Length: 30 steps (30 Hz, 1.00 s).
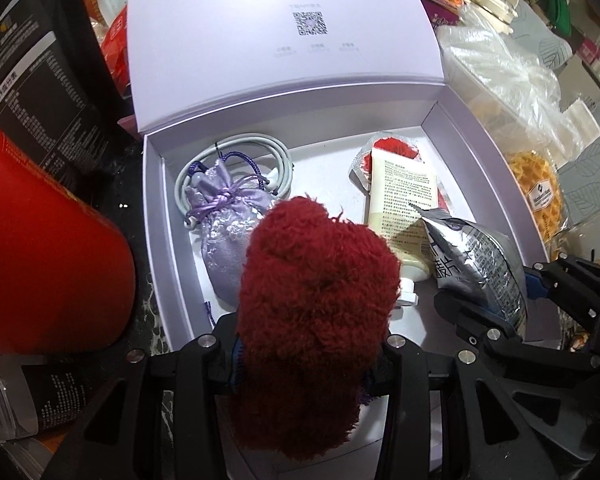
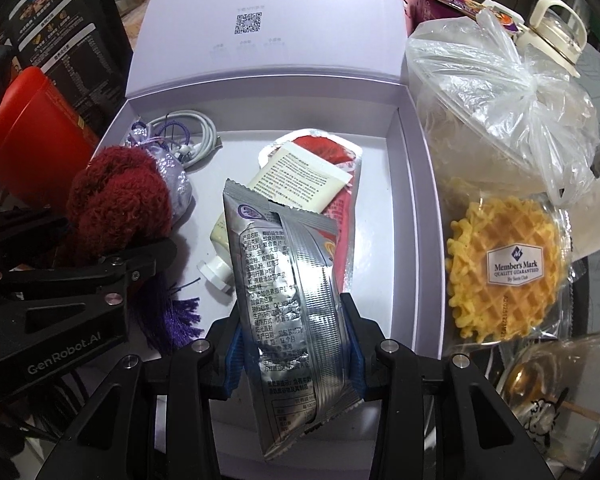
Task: Organize soft objects
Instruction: 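Lower the red knitted item and silver bag into the gift box with both tools, then open both tools to release the knitted item and silver bag in the box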
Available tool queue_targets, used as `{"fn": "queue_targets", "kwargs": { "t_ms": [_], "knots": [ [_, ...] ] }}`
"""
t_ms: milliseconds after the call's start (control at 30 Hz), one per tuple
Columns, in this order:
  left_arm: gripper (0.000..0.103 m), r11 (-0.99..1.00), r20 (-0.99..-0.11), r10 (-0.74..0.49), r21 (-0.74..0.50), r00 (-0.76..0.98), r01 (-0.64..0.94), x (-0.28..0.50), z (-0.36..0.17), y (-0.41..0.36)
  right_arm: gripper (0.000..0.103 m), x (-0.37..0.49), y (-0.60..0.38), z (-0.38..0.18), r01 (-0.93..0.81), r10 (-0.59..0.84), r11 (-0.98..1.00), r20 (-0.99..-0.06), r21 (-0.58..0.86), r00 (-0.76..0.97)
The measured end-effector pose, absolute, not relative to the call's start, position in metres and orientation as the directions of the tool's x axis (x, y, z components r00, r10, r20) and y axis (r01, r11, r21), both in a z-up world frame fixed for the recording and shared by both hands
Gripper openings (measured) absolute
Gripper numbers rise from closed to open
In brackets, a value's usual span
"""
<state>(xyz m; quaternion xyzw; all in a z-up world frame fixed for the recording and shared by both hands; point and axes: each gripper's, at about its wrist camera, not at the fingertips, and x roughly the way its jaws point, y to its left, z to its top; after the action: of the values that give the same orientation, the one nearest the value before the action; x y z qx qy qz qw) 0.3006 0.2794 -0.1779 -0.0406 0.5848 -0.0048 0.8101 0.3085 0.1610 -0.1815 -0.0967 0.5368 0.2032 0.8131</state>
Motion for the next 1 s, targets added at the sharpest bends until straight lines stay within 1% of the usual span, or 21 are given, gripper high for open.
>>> {"fn": "queue_targets", "kwargs": {
  "t_ms": [100,200,333,367,533,600,667,833,1000],
  "knots": [
    [0.043,0.999,-0.951,-0.03,-0.041,0.309,-0.031,0.303,-0.18,0.273,0.042,0.31,0.161,-0.183,-0.433,0.223,0.899,-0.914,0.059,0.339],
    [0.044,1.0,-0.955,0.003,-0.001,0.295,-0.015,0.304,-0.183,0.264,0.049,0.312,0.159,-0.183,-0.429,0.225,0.901,-0.912,0.061,0.343],
    [0.044,0.999,-0.961,0.04,0.041,0.275,-0.004,0.306,-0.186,0.257,0.052,0.317,0.155,-0.182,-0.418,0.232,0.905,-0.911,0.073,0.342],
    [0.048,0.999,-0.961,0.043,0.043,0.272,-0.004,0.306,-0.186,0.256,0.053,0.317,0.154,-0.182,-0.414,0.233,0.907,-0.911,0.077,0.34],
    [0.056,0.999,-0.97,0.046,0.049,0.238,0.008,0.311,-0.19,0.25,0.053,0.319,0.146,-0.178,-0.4,0.235,0.913,-0.91,0.085,0.342],
    [0.062,0.999,-0.974,0.038,0.041,0.224,0.011,0.319,-0.195,0.255,0.053,0.316,0.139,-0.176,-0.394,0.238,0.915,-0.909,0.091,0.342],
    [0.072,1.0,-0.976,0.028,0.029,0.215,0.005,0.322,-0.195,0.256,0.054,0.316,0.134,-0.173,-0.387,0.239,0.917,-0.907,0.094,0.346],
    [0.073,0.999,-0.979,-0.006,-0.013,0.204,-0.03,0.326,-0.192,0.26,0.055,0.311,0.126,-0.165,-0.376,0.242,0.922,-0.9,0.097,0.363],
    [0.073,1.0,-0.977,-0.001,-0.007,0.213,-0.026,0.317,-0.184,0.261,0.055,0.295,0.116,-0.151,-0.369,0.242,0.925,-0.892,0.093,0.383]
  ]
}}
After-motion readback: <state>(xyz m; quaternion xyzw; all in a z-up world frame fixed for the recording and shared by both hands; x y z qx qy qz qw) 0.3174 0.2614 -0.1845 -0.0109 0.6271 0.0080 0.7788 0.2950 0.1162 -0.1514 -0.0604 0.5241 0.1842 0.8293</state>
